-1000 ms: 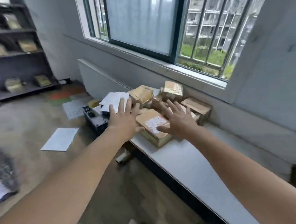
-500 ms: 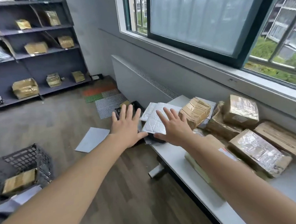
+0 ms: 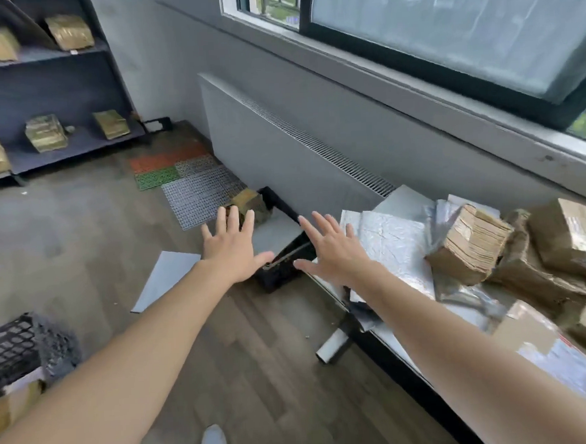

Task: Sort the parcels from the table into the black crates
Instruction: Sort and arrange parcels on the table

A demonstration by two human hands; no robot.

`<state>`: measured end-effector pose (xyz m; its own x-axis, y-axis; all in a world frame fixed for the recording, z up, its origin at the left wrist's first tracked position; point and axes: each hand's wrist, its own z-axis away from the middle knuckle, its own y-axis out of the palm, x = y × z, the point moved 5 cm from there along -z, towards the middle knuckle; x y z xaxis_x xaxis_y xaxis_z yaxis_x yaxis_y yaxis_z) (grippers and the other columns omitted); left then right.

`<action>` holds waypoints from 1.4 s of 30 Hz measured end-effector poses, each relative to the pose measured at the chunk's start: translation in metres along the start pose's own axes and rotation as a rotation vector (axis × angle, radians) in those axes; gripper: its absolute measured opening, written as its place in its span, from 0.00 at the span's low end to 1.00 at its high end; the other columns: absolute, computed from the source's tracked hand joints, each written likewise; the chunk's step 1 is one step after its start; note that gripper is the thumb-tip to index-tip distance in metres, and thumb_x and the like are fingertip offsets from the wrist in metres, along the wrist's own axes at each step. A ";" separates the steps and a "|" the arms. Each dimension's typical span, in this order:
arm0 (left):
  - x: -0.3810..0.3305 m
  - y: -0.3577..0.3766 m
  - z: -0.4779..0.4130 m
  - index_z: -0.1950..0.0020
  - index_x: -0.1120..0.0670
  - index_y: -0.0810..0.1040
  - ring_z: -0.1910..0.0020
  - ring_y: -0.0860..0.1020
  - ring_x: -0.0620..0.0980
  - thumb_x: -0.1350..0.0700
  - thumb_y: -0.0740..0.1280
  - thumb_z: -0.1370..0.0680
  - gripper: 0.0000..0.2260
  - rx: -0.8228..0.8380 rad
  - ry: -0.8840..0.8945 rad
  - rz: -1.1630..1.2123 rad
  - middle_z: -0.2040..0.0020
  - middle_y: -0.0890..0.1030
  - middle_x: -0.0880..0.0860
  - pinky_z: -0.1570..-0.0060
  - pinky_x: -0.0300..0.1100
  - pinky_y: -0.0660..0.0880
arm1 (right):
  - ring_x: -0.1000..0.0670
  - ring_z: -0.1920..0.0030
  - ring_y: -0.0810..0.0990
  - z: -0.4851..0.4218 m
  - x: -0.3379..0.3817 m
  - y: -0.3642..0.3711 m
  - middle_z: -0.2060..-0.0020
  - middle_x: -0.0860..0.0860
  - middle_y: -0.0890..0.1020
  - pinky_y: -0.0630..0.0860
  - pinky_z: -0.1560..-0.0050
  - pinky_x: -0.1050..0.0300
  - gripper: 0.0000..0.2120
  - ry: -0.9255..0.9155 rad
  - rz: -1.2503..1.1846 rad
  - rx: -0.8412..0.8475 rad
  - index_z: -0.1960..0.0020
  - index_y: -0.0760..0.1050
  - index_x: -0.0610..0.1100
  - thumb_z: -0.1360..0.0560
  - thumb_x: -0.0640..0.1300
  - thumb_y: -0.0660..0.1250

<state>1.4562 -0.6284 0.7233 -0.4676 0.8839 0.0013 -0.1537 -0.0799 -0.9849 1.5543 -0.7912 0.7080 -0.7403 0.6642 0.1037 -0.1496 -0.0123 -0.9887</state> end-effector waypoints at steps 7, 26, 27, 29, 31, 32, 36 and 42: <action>0.145 0.041 -0.099 0.19 0.54 0.43 0.20 0.42 0.60 0.31 0.56 0.22 0.42 0.173 -0.107 0.065 0.19 0.44 0.58 0.26 0.63 0.53 | 0.44 0.20 0.46 -0.127 0.084 0.031 0.19 0.48 0.48 0.50 0.23 0.37 0.41 0.014 -0.064 0.109 0.19 0.42 0.52 0.22 0.65 0.59; 0.399 0.498 -0.366 0.19 0.53 0.43 0.20 0.45 0.57 0.36 0.62 0.22 0.42 0.417 -0.377 0.136 0.19 0.46 0.56 0.26 0.58 0.56 | 0.47 0.23 0.55 -0.507 0.220 0.511 0.22 0.47 0.58 0.59 0.27 0.47 0.38 -0.106 -0.200 0.371 0.20 0.50 0.47 0.21 0.61 0.62; 0.413 0.536 -0.375 0.19 0.53 0.42 0.20 0.44 0.57 0.36 0.61 0.21 0.42 0.442 -0.378 0.134 0.19 0.44 0.55 0.26 0.59 0.55 | 0.47 0.23 0.56 -0.521 0.227 0.550 0.23 0.47 0.59 0.60 0.28 0.47 0.37 -0.091 -0.213 0.379 0.20 0.52 0.47 0.22 0.61 0.62; 0.438 0.606 -0.388 0.19 0.52 0.41 0.20 0.42 0.57 0.36 0.61 0.21 0.42 0.488 -0.382 0.135 0.19 0.42 0.55 0.25 0.59 0.53 | 0.46 0.26 0.61 -0.548 0.244 0.624 0.26 0.47 0.64 0.64 0.31 0.48 0.36 -0.061 -0.245 0.391 0.22 0.55 0.46 0.22 0.61 0.63; 0.457 0.666 -0.401 0.19 0.52 0.40 0.20 0.41 0.57 0.35 0.61 0.21 0.42 0.501 -0.368 0.128 0.19 0.41 0.55 0.24 0.59 0.51 | 0.45 0.29 0.66 -0.570 0.257 0.690 0.29 0.48 0.68 0.67 0.36 0.48 0.33 -0.042 -0.263 0.397 0.24 0.59 0.46 0.22 0.60 0.64; 0.465 0.692 -0.407 0.19 0.52 0.40 0.20 0.40 0.57 0.36 0.61 0.21 0.42 0.506 -0.355 0.129 0.19 0.41 0.55 0.24 0.59 0.50 | 0.44 0.31 0.68 -0.579 0.263 0.721 0.30 0.48 0.69 0.68 0.38 0.48 0.32 -0.038 -0.263 0.406 0.25 0.60 0.45 0.22 0.59 0.64; 0.484 0.771 -0.429 0.19 0.52 0.37 0.21 0.37 0.56 0.36 0.61 0.21 0.43 0.555 -0.281 0.126 0.19 0.38 0.54 0.23 0.59 0.46 | 0.43 0.32 0.68 -0.610 0.280 0.820 0.29 0.47 0.67 0.69 0.38 0.50 0.32 -0.033 -0.228 0.425 0.25 0.60 0.44 0.22 0.59 0.64; 0.494 0.836 -0.440 0.19 0.52 0.39 0.21 0.37 0.56 0.36 0.60 0.21 0.42 0.648 -0.205 0.141 0.19 0.37 0.55 0.24 0.60 0.47 | 0.45 0.40 0.71 -0.618 0.286 0.893 0.39 0.48 0.71 0.68 0.47 0.52 0.31 -0.112 -0.050 0.356 0.34 0.69 0.44 0.28 0.61 0.72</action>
<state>1.4797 -0.0562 -0.1760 -0.6666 0.7451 -0.0230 -0.5387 -0.5029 -0.6759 1.6138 -0.1503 -0.2122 -0.7903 0.5852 0.1815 -0.3911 -0.2538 -0.8846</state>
